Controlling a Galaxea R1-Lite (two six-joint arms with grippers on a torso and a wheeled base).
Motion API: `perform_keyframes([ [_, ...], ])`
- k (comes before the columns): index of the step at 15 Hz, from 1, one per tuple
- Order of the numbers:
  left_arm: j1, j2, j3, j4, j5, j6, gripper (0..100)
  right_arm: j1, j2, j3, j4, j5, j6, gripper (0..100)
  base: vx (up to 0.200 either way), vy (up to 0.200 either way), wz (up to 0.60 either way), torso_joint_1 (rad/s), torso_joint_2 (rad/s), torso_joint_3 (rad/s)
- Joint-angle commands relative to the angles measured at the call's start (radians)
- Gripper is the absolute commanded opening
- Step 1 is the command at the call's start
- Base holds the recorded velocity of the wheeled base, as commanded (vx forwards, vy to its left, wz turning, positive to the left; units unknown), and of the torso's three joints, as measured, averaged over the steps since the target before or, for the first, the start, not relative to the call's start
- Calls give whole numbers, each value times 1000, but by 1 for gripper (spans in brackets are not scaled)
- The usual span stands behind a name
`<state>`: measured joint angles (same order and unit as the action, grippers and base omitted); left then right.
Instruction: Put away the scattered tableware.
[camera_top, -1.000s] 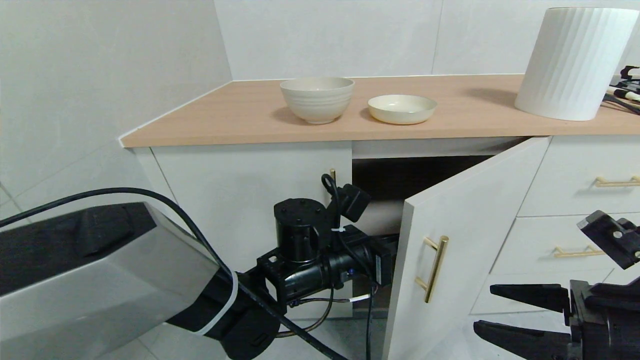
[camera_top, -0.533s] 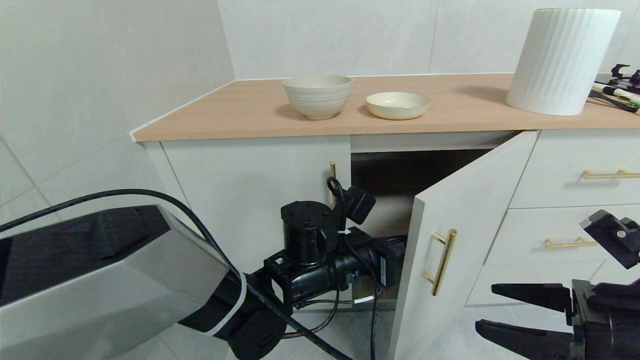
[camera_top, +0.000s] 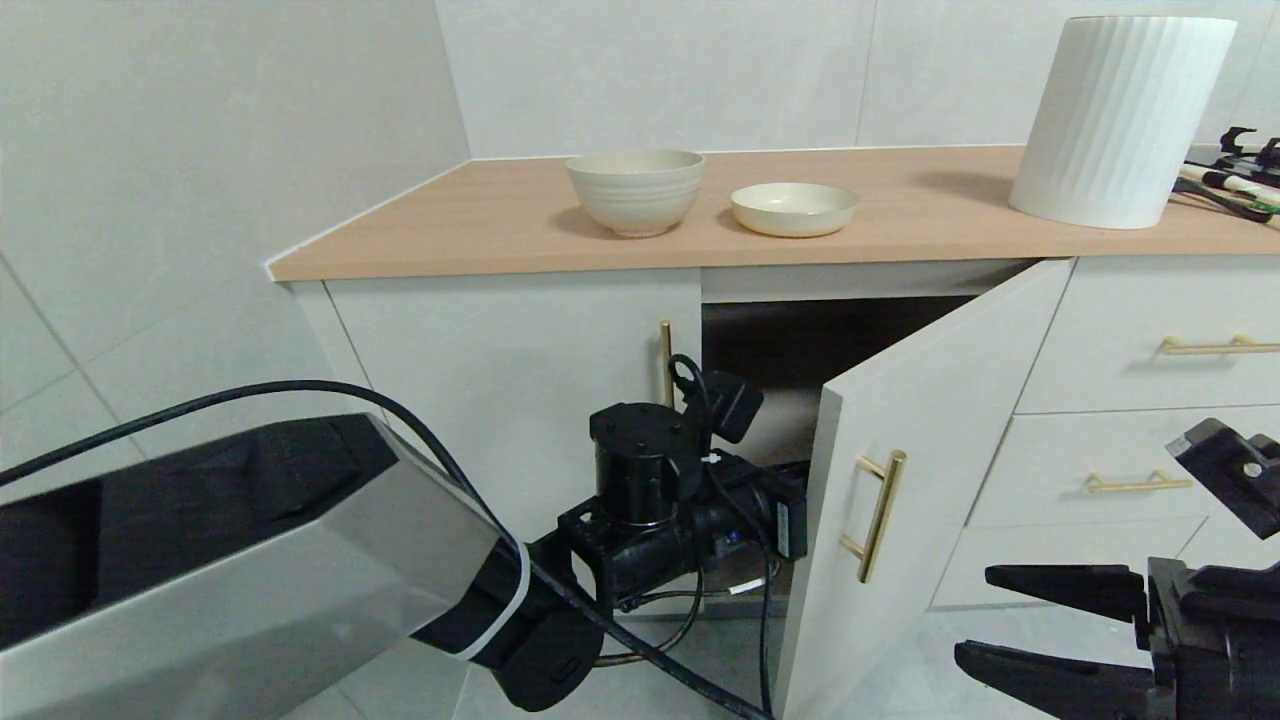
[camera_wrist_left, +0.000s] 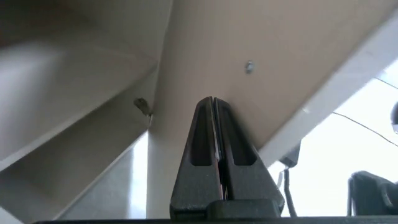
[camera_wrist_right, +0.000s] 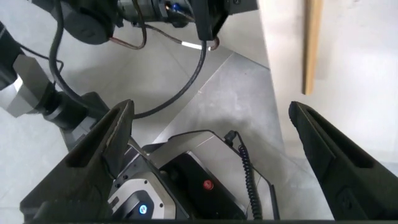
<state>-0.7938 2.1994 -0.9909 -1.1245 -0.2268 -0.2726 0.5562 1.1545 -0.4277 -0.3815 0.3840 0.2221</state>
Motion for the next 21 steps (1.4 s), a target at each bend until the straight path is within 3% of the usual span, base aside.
perform_keyframes([
  [1, -31, -3, -20, 14, 49, 0, 0, 8, -9, -2, 0, 1, 0, 100, 0, 0, 0, 0, 0, 0],
  [6, -82, -10, -22, 20, 64, 0, 0, 130, -62, 7, 1, -1, 0, 100, 0, 0, 0, 0, 0, 0],
  [9, -156, -30, -29, 25, 46, -4, 0, 169, -98, 9, 1, 1, 0, 100, 0, 0, 0, 0, 0, 0],
  [10, -235, -50, -20, 60, -17, -8, 0, 172, -125, 9, 1, 18, 0, 100, 0, 0, 0, 0, 0, 0],
  [11, -255, -59, -11, 66, -40, -10, 0, 174, -134, 9, 1, 33, 0, 100, 0, 0, 0, 0, 0, 0],
  [12, -315, -98, 47, 61, -140, -39, 0, 174, -177, 15, 1, 99, 0, 100, 0, 0, 0, 0, 0, 0],
  [13, -332, -133, 103, 38, -213, -62, 0, 174, -188, 18, 1, 116, 0, 100, 0, 0, 0, 0, 0, 0],
  [15, -328, -139, 116, 22, -215, -62, 0, 172, -187, 18, 1, 116, 0, 100, 0, 0, 0, 0, 0, 0],
  [16, -248, -144, 121, 3, -174, -60, 0, 169, -180, 18, 1, 116, 0, 100, 0, 0, 0, 0, 0, 0],
  [19, -107, -179, 133, 6, -128, -56, 0, 120, -150, 6, 1, 105, 2, 100, 0, 0, 0, 0, 0, 0],
  [20, -74, -199, 149, 8, -126, -50, 0, 91, -128, -10, 1, 79, 2, 100, 0, 0, 0, 0, 0, 0],
  [21, -15, -257, 176, 26, -124, -45, 0, 53, -78, -39, 1, -25, 3, 100, 0, 0, 0, 0, 0, 0],
])
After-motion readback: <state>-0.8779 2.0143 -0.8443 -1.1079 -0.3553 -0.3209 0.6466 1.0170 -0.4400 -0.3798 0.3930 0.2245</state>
